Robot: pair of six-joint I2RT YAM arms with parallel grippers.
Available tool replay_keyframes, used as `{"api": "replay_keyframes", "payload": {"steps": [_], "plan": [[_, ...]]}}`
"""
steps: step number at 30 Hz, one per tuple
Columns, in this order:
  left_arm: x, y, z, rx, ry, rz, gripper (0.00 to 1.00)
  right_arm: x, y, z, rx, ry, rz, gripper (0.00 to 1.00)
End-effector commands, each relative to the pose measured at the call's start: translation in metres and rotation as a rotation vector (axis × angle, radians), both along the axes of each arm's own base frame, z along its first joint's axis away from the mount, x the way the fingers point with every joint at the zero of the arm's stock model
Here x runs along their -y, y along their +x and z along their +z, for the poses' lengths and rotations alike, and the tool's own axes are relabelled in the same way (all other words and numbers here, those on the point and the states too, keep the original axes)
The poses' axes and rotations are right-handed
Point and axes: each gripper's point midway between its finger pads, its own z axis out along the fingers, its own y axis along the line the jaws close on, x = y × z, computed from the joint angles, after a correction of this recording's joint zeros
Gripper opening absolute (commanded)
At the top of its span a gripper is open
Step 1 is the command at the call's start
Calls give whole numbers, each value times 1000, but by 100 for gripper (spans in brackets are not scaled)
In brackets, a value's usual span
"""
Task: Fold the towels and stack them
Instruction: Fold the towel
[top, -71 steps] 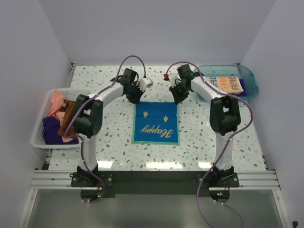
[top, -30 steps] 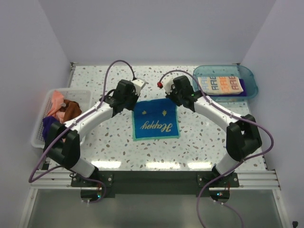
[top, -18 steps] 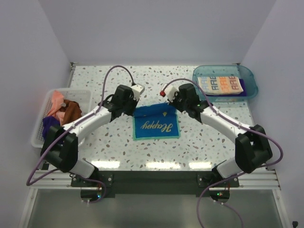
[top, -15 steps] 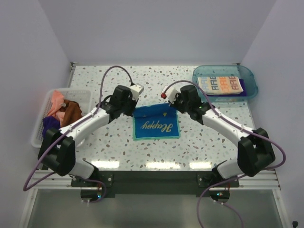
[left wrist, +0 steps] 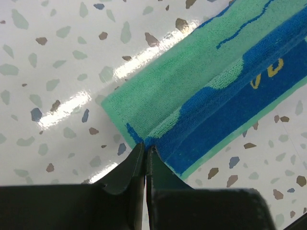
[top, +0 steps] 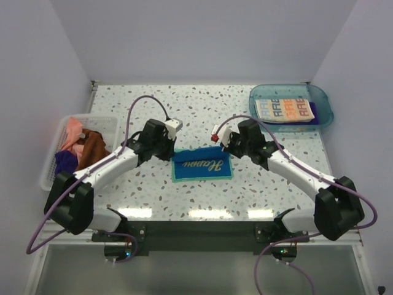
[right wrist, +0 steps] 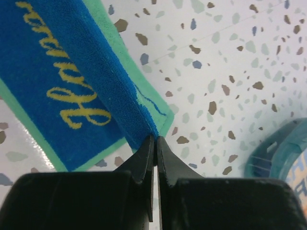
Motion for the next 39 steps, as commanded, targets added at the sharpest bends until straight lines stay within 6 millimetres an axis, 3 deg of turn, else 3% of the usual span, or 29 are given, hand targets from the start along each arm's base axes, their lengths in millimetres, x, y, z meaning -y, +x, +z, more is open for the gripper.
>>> {"api": "replay_keyframes", "payload": {"steps": [1, 7, 18, 28, 36, 39], "plan": [[-19, -16, -14, -77, 25, 56, 0, 14, -21, -11, -95, -29, -6, 1], [-18, -29, -29, -151, 25, 47, 0, 15, -45, -31, -225, -42, 3, 0], [-17, -54, -61, -297, 42, 32, 0, 20, -50, -54, -324, -91, -37, 0], [-12, -65, -75, -359, 72, 2, 1, 15, -62, -72, -425, -113, -32, 0], [-7, -67, -71, -349, 73, -20, 1, 16, -66, -75, -457, -119, -53, 0], [-6, -67, -68, -339, 70, -19, 6, 16, -67, -75, -461, -122, -57, 1]]}}
